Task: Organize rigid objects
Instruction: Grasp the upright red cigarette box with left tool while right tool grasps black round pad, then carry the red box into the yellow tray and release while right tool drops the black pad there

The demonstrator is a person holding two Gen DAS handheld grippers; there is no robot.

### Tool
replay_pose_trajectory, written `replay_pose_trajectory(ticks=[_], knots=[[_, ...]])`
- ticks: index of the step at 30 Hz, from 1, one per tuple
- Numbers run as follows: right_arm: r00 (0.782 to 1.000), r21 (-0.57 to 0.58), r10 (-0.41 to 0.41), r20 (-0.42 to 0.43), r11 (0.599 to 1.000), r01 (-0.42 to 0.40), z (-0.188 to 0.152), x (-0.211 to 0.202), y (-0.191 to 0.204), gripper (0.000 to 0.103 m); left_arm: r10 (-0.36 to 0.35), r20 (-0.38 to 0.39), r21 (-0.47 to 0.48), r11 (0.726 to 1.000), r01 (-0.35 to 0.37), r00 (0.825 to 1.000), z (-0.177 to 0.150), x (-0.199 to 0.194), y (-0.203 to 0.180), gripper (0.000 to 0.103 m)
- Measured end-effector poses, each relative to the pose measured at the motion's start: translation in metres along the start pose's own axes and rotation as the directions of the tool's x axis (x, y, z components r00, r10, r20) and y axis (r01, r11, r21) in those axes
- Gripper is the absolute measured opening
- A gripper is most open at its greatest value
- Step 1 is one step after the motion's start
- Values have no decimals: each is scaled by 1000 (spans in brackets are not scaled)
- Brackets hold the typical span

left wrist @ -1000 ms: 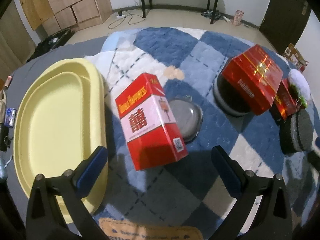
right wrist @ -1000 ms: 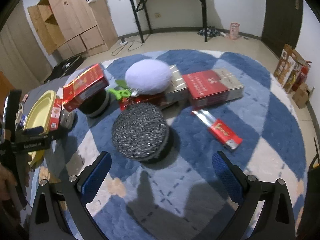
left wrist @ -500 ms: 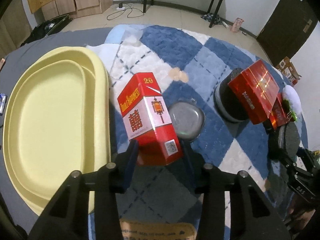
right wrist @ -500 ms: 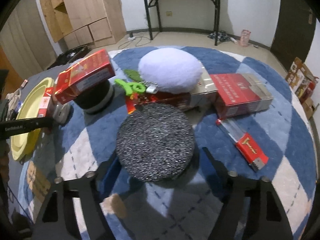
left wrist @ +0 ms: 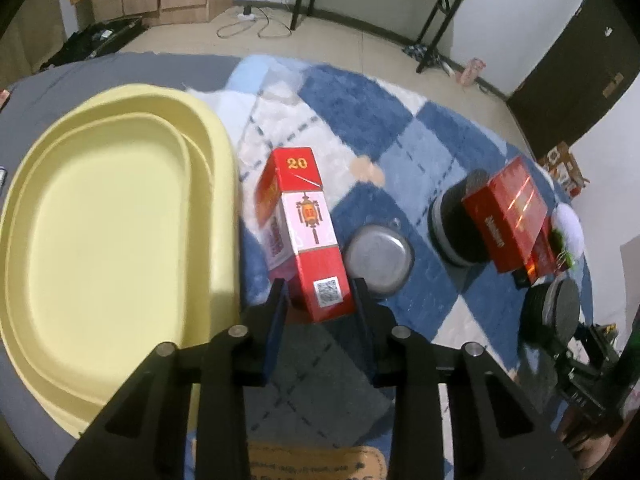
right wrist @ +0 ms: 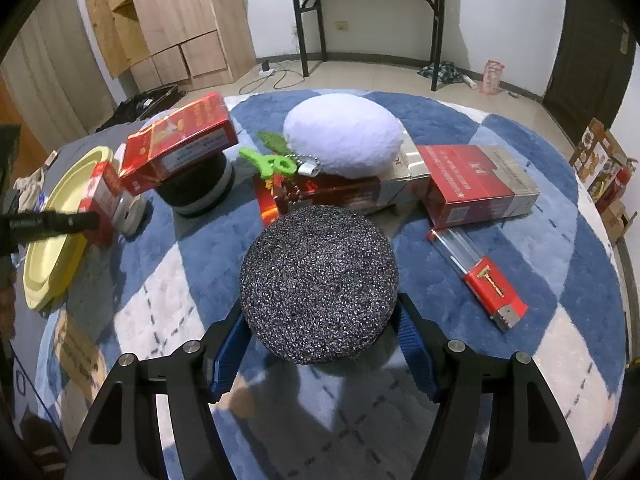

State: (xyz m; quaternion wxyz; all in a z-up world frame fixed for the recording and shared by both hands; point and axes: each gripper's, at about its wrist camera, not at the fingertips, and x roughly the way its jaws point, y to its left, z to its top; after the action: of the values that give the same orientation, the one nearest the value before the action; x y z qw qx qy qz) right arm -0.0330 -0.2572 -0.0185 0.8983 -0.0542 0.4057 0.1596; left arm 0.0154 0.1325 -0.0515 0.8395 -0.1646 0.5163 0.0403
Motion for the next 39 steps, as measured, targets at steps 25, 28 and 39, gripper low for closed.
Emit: replay_pose_trajectory(ticks=[25,28,39], knots=[[1000,5,11,-3,1000,-11,-4,-2,0,68,40,-8,86,995,-40,999,11,7,-6,24],[1000,-7,5,0,1000,-5,-7,-6,4,68,24,23,91,995,-26,999,16,-15,-2,23],[995,-83,60,84,995,-53,-6,-49,34,68,50,94,88,994,-59,994,45,-86,52,23]])
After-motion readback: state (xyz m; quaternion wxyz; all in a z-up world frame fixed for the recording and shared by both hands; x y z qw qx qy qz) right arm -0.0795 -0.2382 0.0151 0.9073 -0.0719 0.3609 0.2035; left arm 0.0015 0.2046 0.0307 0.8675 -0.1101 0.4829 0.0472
